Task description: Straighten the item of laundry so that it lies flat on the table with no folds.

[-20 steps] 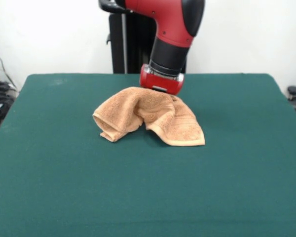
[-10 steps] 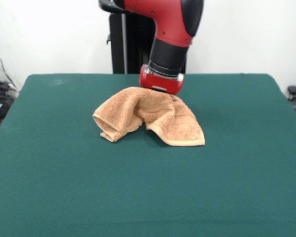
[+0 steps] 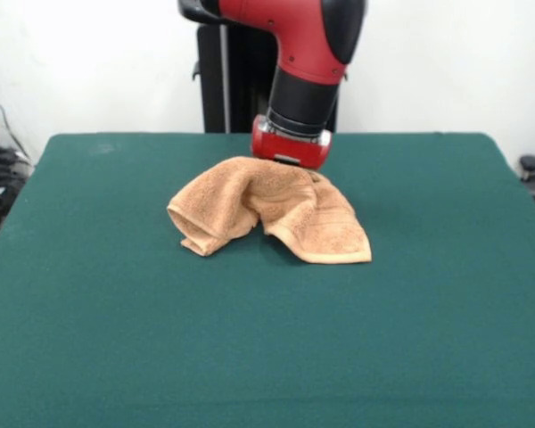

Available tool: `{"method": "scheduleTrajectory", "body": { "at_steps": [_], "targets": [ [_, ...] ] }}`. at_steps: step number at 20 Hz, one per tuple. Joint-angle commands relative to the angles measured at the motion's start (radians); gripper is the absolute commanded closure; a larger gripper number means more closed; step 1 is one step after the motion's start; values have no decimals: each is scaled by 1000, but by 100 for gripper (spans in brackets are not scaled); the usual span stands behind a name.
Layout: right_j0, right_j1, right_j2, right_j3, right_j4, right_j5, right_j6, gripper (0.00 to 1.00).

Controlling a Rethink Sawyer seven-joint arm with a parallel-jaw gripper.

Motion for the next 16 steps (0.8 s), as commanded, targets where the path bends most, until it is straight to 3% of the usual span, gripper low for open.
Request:
{"method": "scheduleTrajectory", "body": {
  "at_steps": [1, 16],
  "targets": [
    [2, 61, 246, -14, -4, 183, 91, 100],
    [-35, -45, 258, 51, -28, 268, 74, 100]
  ]
}}
